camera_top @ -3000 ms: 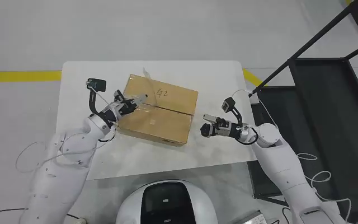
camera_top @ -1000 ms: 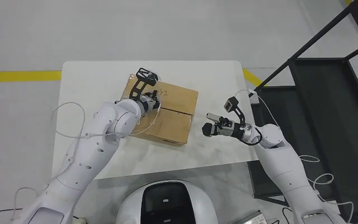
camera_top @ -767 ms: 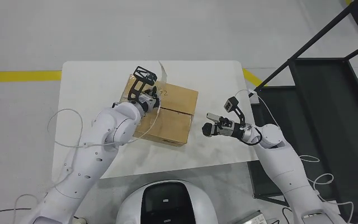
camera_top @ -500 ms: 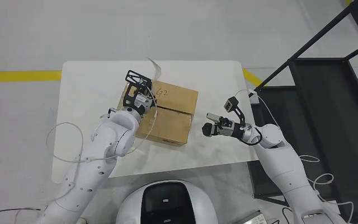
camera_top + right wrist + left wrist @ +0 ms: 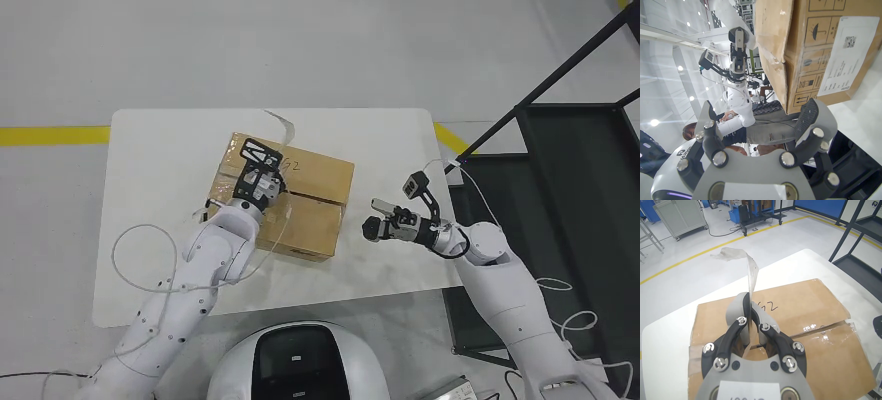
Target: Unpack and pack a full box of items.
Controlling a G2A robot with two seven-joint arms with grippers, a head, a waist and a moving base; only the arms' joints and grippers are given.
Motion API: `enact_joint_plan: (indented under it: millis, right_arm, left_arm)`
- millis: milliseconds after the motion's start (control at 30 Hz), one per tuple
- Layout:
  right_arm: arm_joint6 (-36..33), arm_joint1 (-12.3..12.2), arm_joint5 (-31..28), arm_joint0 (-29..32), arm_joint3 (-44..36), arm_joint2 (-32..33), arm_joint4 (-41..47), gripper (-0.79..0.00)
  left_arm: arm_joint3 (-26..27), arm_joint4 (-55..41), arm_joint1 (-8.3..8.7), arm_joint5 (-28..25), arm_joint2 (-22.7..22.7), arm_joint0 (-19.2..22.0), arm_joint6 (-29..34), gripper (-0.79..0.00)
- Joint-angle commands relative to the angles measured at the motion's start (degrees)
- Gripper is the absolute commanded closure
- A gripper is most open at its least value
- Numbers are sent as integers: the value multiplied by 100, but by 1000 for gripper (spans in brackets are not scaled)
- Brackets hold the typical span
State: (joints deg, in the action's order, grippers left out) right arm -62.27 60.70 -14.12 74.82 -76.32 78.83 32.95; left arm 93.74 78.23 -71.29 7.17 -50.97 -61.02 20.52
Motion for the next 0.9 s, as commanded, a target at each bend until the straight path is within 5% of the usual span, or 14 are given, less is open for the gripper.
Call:
enact_joint_plan:
  millis: [0,367,867]
  right_arm:
    - [61,-29,-105,100,17,214,109,-785]
    - [177,-196,-373,936,-195,1429,606,-785]
    - [266,-199,-295,989,-286,1413,401,-785]
  left_arm:
    - [-33,27,-24,25,17,13,-8,0]
    - [-15,360,-104,13,25,-60,53,0]
    - [-383,332,-250,-342,94,25,122,0]
